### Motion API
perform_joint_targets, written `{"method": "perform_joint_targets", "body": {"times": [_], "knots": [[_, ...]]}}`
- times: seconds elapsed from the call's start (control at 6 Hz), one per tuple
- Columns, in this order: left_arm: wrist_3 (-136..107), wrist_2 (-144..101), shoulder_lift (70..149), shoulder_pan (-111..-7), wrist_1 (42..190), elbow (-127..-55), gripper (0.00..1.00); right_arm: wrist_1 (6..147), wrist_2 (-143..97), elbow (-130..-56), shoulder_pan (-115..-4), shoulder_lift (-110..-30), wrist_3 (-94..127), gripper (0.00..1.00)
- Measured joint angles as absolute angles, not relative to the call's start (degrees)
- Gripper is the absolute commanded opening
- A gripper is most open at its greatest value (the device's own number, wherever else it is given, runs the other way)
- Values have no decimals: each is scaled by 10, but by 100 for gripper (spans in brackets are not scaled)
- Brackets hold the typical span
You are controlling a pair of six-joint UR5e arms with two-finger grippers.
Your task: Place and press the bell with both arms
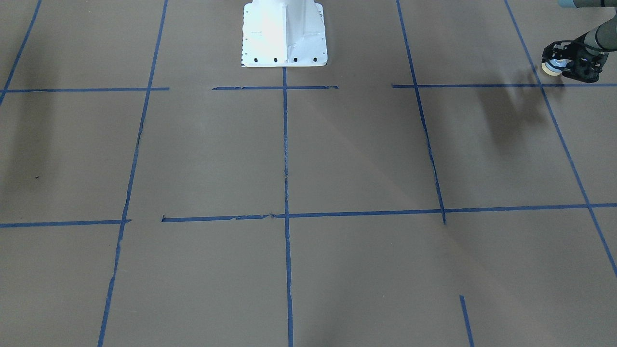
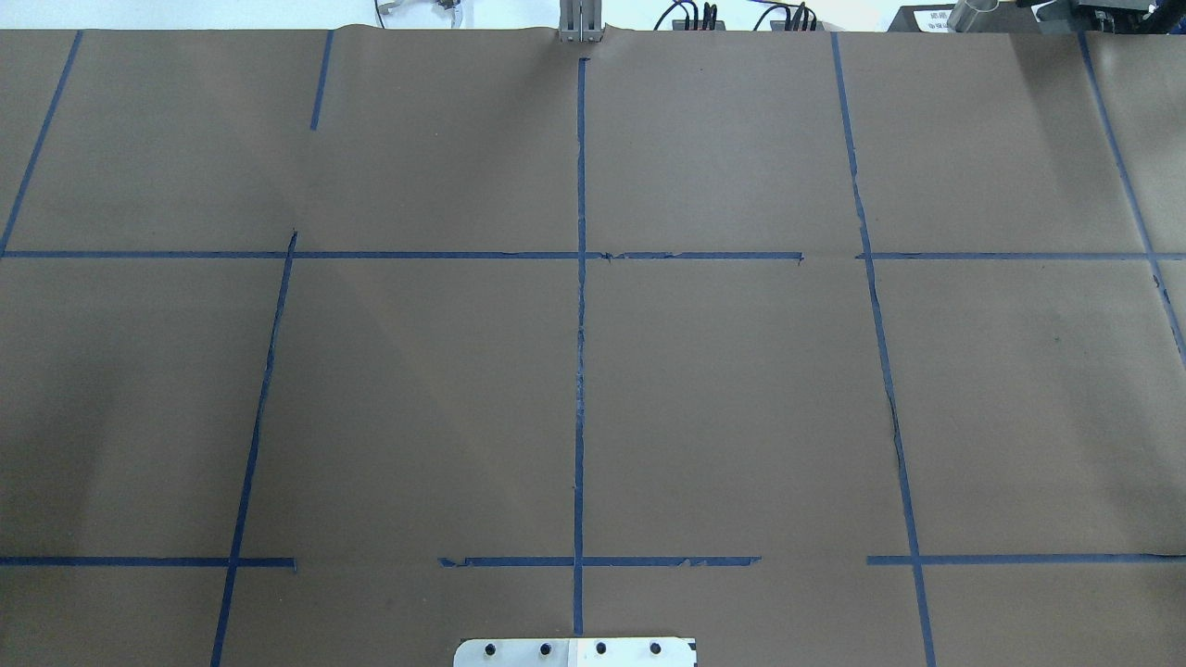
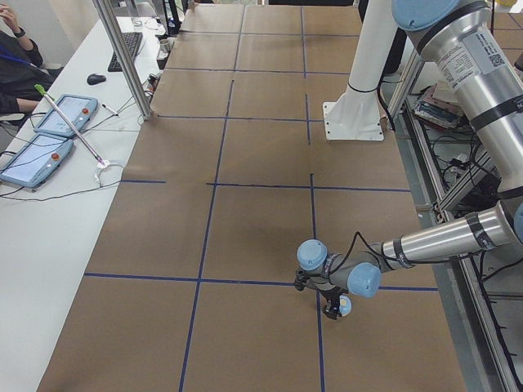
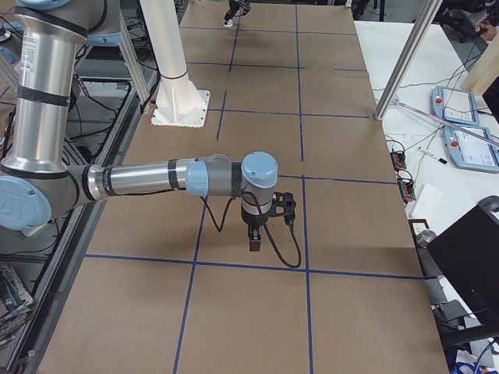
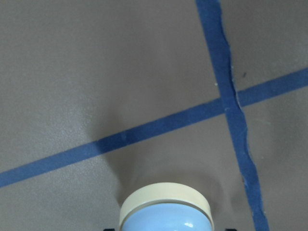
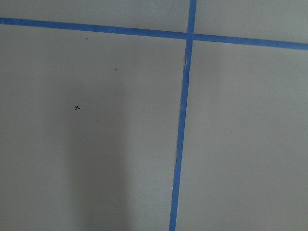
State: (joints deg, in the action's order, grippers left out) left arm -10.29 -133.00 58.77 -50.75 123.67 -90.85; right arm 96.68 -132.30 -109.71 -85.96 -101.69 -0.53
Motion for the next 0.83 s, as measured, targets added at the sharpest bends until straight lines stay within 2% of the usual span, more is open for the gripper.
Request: {"method": "perform_joint_targets", "body": {"times": [0.17, 0.5, 0.83], "knots": [[-106, -1328, 588, -508, 1243, -911, 9, 967, -1323, -1097, -860, -1017, -5, 100], [-107, -1325, 587, -531, 1247, -958, 4, 967, -1324, -1098, -860, -1016, -4, 100], [-134, -1323, 600, -615, 1245, -1030, 3, 967, -1324, -1097, -859, -1016, -4, 100]]}}
